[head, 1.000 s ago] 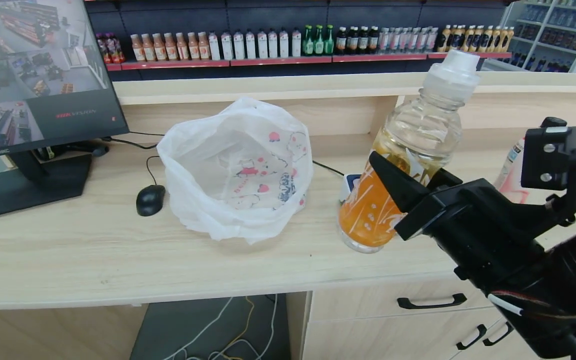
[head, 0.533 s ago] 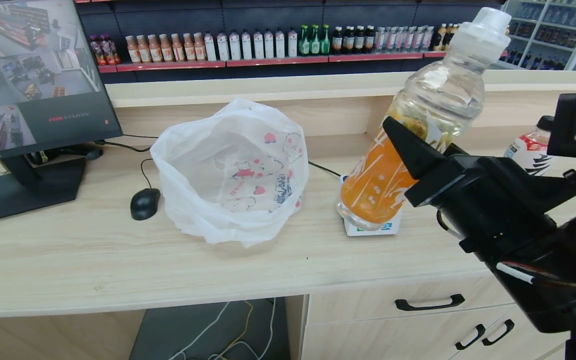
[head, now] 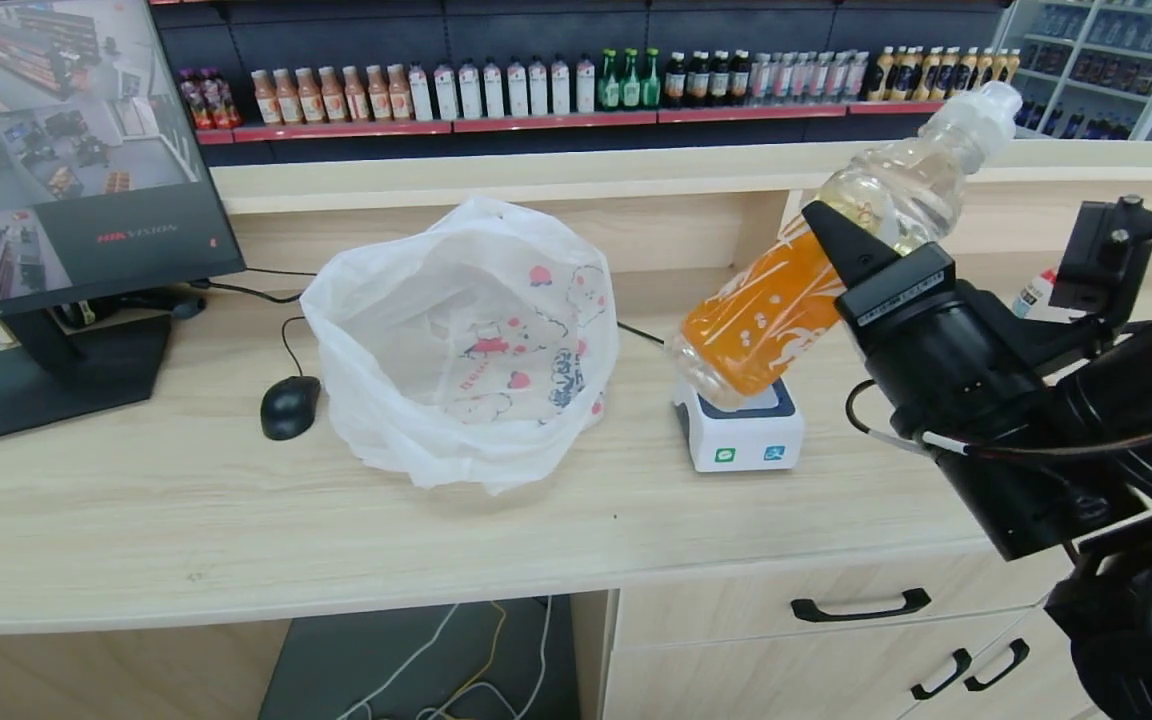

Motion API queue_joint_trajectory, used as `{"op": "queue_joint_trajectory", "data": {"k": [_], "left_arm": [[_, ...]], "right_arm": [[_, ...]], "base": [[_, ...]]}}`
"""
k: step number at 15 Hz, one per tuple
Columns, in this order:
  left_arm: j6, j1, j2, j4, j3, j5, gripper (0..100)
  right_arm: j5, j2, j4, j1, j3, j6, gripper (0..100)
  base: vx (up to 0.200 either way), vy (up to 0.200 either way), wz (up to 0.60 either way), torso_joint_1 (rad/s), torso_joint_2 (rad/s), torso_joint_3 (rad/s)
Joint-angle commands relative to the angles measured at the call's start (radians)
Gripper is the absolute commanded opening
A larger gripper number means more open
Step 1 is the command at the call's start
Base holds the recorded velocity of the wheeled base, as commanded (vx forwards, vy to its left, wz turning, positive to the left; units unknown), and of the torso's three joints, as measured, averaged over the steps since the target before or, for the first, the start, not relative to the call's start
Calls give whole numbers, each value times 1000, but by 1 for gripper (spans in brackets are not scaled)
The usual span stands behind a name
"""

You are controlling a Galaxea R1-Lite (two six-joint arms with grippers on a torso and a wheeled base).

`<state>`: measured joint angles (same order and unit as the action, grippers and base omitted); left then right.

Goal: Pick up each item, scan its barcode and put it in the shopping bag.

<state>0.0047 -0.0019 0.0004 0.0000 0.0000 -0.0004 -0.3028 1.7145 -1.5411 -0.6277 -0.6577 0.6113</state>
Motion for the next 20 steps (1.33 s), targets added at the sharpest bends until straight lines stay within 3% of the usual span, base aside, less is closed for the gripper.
{"op": "queue_joint_trajectory", "data": {"k": [1,3,5,8,11,20], "left_arm": [[0,0,0,0,0,0,100],[0,0,0,0,0,0,100],[0,0,0,0,0,0,100],[0,0,0,0,0,0,100],[0,0,0,0,0,0,100],[0,0,0,0,0,0,100]], "right_arm": [[-2,36,12,20,-20,77,0],[1,76,12,54,-26,196,0],[30,136,12,143,-73,306,0],[80,155,13,190,-85,400,0],[116,154,15,241,-76,452,0],[116,159,41,249,-68,464,0]], "base": [[0,0,0,0,0,0],[0,0,0,0,0,0],[0,0,0,0,0,0],[0,0,0,0,0,0],[0,0,0,0,0,0],[0,0,0,0,0,0]]}}
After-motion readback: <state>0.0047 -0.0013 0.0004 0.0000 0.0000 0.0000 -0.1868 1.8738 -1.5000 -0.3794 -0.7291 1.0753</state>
